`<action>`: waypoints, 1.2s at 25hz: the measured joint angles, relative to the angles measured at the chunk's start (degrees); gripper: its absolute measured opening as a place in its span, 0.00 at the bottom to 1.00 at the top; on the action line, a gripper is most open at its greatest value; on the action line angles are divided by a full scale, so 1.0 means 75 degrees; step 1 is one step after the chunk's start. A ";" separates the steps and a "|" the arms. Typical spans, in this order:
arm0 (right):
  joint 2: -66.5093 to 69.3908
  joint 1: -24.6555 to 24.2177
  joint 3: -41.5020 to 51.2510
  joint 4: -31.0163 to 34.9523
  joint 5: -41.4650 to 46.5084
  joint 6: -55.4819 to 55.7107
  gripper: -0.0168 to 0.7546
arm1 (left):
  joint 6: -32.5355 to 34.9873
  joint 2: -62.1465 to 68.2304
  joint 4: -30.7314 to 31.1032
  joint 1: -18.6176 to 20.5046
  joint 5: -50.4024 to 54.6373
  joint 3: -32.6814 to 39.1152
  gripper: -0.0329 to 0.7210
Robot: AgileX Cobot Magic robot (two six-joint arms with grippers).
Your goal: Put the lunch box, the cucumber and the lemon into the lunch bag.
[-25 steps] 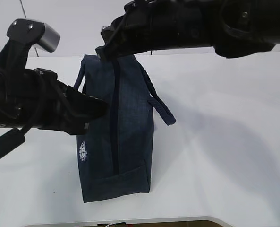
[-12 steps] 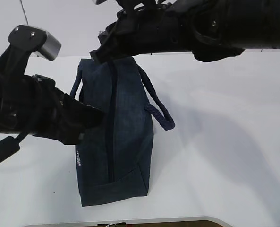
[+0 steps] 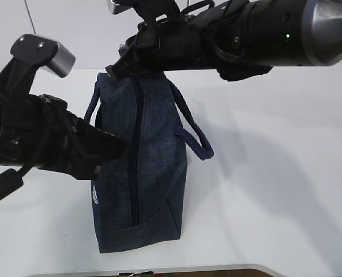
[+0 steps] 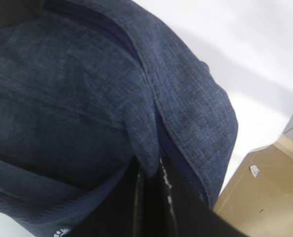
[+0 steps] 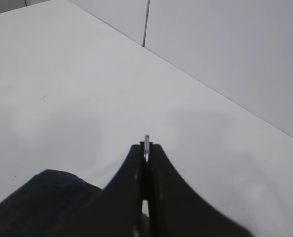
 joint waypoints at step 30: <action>0.0018 -0.0122 -0.0037 0.0029 0.0289 0.2354 0.03 | -0.1849 -0.0690 -0.2268 0.1982 0.1198 -0.0477 0.55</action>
